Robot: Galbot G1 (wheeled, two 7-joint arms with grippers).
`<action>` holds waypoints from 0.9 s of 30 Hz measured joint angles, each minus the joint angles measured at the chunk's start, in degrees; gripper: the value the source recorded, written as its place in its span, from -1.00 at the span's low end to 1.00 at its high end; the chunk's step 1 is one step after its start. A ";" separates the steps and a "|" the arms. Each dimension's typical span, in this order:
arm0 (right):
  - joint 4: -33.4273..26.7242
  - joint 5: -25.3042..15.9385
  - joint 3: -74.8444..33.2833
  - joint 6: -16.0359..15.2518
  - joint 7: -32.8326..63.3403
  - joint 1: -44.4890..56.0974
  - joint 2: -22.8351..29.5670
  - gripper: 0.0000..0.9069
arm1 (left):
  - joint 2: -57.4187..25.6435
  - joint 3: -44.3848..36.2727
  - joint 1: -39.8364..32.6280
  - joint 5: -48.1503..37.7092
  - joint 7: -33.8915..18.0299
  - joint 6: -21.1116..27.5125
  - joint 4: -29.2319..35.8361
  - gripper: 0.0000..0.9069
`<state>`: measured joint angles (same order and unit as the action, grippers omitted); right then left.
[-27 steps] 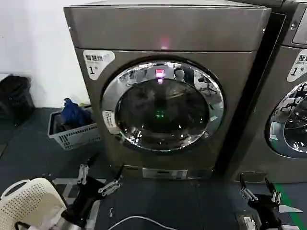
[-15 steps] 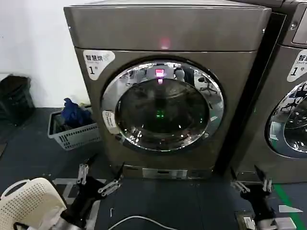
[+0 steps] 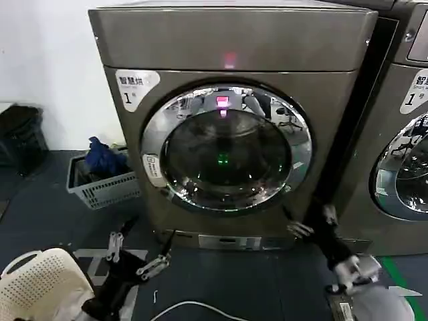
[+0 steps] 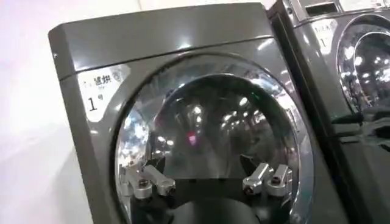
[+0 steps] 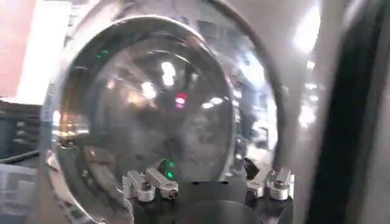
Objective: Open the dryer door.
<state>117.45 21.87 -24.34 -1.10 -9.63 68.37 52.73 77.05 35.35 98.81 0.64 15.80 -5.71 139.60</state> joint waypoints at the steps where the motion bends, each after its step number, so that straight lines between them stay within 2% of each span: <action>1: -0.54 0.43 1.47 0.24 -0.20 -1.38 -0.61 1.00 | 0.23 0.02 0.29 0.23 0.00 -0.01 0.19 1.00; 11: -5.23 1.98 15.63 1.37 0.00 -16.39 -2.35 1.00 | 1.64 0.17 2.01 1.88 0.03 -0.49 0.44 1.00; 27: -14.15 3.89 33.38 0.97 0.64 -35.79 1.52 1.00 | 2.80 0.70 2.23 2.57 0.20 -1.27 0.40 1.00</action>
<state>103.30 25.75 9.04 -0.13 -8.99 32.58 54.25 79.85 36.05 101.04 3.21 16.00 -6.98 140.00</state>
